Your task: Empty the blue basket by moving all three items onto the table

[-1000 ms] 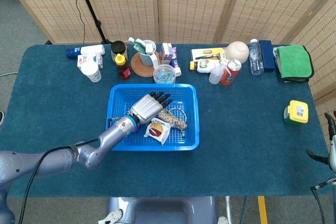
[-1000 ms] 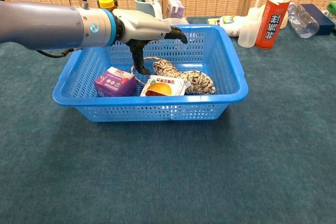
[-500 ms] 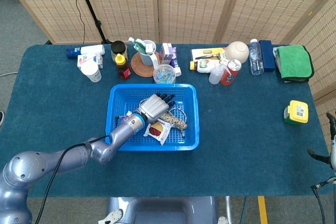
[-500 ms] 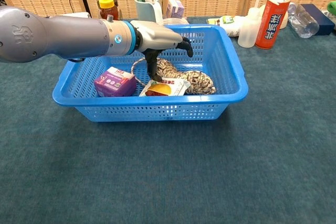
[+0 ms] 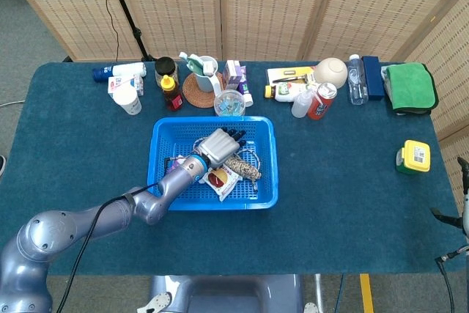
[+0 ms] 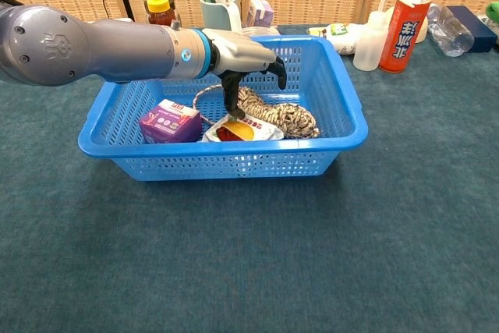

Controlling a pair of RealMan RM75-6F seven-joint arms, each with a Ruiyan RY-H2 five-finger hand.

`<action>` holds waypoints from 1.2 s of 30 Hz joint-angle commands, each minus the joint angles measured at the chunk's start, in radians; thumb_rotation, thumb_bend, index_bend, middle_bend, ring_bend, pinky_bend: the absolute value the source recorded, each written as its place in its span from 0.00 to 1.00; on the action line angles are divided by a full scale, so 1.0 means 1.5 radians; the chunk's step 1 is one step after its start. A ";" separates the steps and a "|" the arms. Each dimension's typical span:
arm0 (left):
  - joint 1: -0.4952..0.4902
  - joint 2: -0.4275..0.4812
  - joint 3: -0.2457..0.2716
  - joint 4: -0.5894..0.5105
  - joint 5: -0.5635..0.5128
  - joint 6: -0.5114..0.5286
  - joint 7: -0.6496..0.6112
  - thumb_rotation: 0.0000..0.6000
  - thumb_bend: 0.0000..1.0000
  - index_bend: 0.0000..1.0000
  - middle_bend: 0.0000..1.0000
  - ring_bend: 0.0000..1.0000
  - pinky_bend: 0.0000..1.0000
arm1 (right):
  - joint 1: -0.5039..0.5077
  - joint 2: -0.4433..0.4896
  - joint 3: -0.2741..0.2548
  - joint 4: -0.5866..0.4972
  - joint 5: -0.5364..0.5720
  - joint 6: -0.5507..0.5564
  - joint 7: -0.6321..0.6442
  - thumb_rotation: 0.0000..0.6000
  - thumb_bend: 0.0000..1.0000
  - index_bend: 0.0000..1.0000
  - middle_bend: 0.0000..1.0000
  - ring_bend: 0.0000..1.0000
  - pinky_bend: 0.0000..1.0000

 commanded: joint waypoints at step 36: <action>0.038 0.103 -0.022 -0.178 0.036 0.123 -0.032 1.00 0.39 0.71 0.52 0.50 0.59 | -0.007 0.009 -0.004 -0.016 -0.018 0.014 0.013 1.00 0.00 0.00 0.00 0.00 0.00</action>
